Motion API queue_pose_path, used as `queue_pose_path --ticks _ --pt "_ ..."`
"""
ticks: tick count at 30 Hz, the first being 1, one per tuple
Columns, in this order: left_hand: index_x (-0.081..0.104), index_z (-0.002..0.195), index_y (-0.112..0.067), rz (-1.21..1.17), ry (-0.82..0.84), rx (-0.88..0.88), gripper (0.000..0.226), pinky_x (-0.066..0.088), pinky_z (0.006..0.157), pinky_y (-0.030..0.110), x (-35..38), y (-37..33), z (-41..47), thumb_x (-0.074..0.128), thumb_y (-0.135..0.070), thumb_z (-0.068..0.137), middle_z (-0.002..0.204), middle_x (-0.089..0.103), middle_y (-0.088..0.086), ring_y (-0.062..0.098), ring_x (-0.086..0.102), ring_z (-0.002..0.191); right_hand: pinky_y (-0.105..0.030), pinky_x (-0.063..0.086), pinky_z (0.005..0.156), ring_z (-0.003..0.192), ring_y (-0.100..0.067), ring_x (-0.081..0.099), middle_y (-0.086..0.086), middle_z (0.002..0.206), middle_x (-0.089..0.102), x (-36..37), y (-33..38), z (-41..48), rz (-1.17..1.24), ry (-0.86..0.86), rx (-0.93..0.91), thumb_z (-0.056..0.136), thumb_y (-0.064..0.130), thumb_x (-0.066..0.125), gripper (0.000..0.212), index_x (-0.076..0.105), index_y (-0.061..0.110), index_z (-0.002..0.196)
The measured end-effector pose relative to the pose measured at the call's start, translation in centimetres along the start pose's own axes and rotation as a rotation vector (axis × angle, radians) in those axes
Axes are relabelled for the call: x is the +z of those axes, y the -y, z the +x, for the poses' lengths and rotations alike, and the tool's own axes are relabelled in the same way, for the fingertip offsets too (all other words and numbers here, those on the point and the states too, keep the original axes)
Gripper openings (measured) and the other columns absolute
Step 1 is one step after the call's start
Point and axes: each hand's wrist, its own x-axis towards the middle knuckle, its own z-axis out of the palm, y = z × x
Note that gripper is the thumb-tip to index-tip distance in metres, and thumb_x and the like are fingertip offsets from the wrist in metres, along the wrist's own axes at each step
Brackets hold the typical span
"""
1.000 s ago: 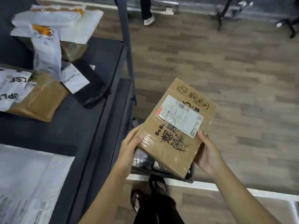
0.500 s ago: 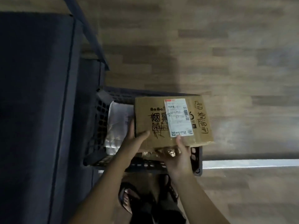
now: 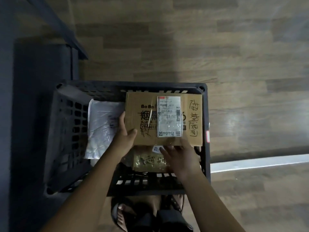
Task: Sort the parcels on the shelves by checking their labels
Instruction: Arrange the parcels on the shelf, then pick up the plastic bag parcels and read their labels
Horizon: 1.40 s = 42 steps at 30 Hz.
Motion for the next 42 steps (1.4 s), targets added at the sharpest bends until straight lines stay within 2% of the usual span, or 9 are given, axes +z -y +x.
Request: queue_pose_path --ticks 4,9,16,20,22,25,29,33,42 --pt "0.006 0.148 -0.039 0.021 -0.037 0.035 0.072 0.04 0.104 0.055 -0.5 -0.4 0.6 0.047 -0.008 0.097 0.153 0.027 -0.003 0.021 0.037 0.134 -0.038 0.06 0.063 0.109 -0.036 0.062 -0.022 0.117 0.064 0.4 1.0 0.4 0.081 -0.094 -0.053 0.099 0.009 0.038 0.027 0.055 0.001 0.118" --pt "0.007 0.143 -0.045 0.005 -0.021 0.009 0.071 0.039 0.104 0.057 -0.5 -1.2 1.8 0.044 -0.006 0.097 0.154 0.023 -0.003 0.024 0.031 0.137 -0.031 0.058 0.055 0.085 -0.03 0.064 -0.02 0.102 0.06 1.7 1.4 1.7 -0.01 -0.198 -0.069 0.1 0.007 0.035 0.016 0.051 0.003 0.101" --pt "0.002 0.151 -0.027 0.193 -0.088 -0.01 0.073 0.035 0.104 0.033 -0.3 -1.6 1.2 0.047 -0.009 0.096 0.155 0.025 0.006 0.025 0.037 0.135 -0.043 0.057 0.069 0.101 -0.034 0.063 -0.016 0.095 0.063 2.2 2.3 0.1 -0.076 -0.244 0.014 0.1 0.012 0.041 0.017 0.054 0.002 0.099" --pt "0.003 0.152 -0.028 0.219 -0.135 -0.057 0.072 0.035 0.107 0.04 -0.7 -2.9 -1.1 0.049 -0.021 0.096 0.158 0.018 0.008 0.029 0.032 0.138 -0.035 0.047 0.067 0.07 -0.021 0.061 -0.006 0.075 0.064 2.8 1.9 -2.3 -0.429 -0.224 0.134 0.095 0.027 0.05 0.021 0.059 0.009 0.101" --pt "0.008 0.151 -0.029 0.241 -0.162 -0.057 0.069 0.033 0.11 0.043 -1.3 -3.9 -2.8 0.048 -0.026 0.096 0.158 0.017 0.009 0.03 0.029 0.139 -0.036 0.048 0.076 0.087 -0.026 0.063 -0.006 0.092 0.066 4.1 1.2 -3.9 -0.657 -0.211 0.146 0.096 0.031 0.048 0.024 0.059 0.012 0.105" --pt "0.02 0.15 -0.027 0.25 -0.243 -0.008 0.061 0.032 0.111 0.04 -3.1 -6.3 -5.8 0.047 -0.034 0.096 0.157 0.022 0.005 0.024 0.029 0.141 -0.045 0.041 0.104 0.122 -0.028 0.053 -0.006 0.133 0.056 8.2 0.6 -6.7 -1.009 -0.134 -0.138 0.1 0.032 0.039 0.037 0.048 0.018 0.132" --pt "0.029 0.147 -0.031 0.276 -0.383 0.043 0.063 0.032 0.111 0.044 -7.1 -11.4 -10.6 0.041 -0.056 0.092 0.156 0.029 -0.002 0.021 0.032 0.14 -0.037 0.018 0.117 0.145 -0.018 0.02 0.006 0.157 0.021 16.1 0.2 -12.9 -1.352 0.061 -0.518 0.101 0.042 0.031 0.051 0.02 0.032 0.15" --pt "0.023 0.148 -0.037 0.281 -0.49 0.061 0.068 0.028 0.113 0.046 -12.1 -18.7 -17.2 0.031 -0.068 0.087 0.158 0.022 -0.005 0.021 0.028 0.142 -0.046 -0.001 0.119 0.147 -0.015 -0.01 0.012 0.16 -0.005 23.3 -0.2 -20.2 -1.702 0.206 -0.75 0.099 0.051 0.022 0.055 0.004 0.039 0.15" --pt "0.022 0.147 -0.042 0.241 -0.803 0.227 0.063 0.028 0.112 0.043 -22.2 -31.7 -37.2 0.028 -0.067 0.089 0.158 0.02 -0.007 0.018 0.023 0.144 -0.046 0.007 0.119 0.148 -0.018 -0.006 0.01 0.16 -0.006 36.9 -3.3 -40.0 -1.817 0.522 -1.022 0.1 0.048 0.022 0.058 0.0 0.033 0.151"
